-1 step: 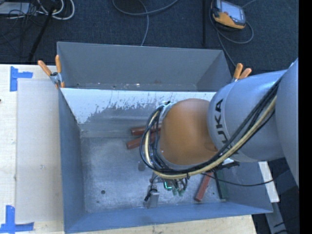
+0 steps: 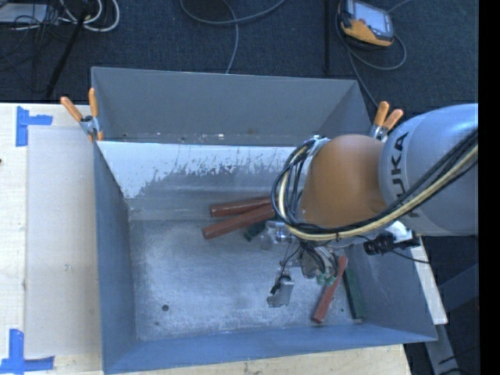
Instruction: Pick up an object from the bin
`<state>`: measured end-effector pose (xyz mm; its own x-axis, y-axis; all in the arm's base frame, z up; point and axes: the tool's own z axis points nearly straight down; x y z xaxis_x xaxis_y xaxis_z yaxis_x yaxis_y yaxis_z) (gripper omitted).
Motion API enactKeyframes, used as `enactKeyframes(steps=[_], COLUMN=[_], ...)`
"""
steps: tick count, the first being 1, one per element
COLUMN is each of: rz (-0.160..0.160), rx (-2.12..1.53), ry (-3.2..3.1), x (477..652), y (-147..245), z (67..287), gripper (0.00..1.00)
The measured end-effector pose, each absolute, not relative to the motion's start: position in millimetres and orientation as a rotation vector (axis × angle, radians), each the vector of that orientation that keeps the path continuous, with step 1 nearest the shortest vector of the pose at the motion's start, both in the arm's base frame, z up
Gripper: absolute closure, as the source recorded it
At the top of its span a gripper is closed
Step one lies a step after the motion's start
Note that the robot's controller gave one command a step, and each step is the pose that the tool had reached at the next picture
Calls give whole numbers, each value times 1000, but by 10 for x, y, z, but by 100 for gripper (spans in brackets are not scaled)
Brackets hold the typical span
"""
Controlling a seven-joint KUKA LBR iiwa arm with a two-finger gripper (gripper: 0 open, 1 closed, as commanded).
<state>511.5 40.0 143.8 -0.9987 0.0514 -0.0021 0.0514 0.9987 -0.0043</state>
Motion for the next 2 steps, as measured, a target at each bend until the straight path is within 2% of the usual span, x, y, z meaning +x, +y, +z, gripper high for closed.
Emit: enactKeyframes(steps=[1,2], rz=[-7,3], rx=[162,-242], ry=[3131,3136], x=[5761,4687], y=[-829,-1217], z=[1655,1088], gripper=[0,0])
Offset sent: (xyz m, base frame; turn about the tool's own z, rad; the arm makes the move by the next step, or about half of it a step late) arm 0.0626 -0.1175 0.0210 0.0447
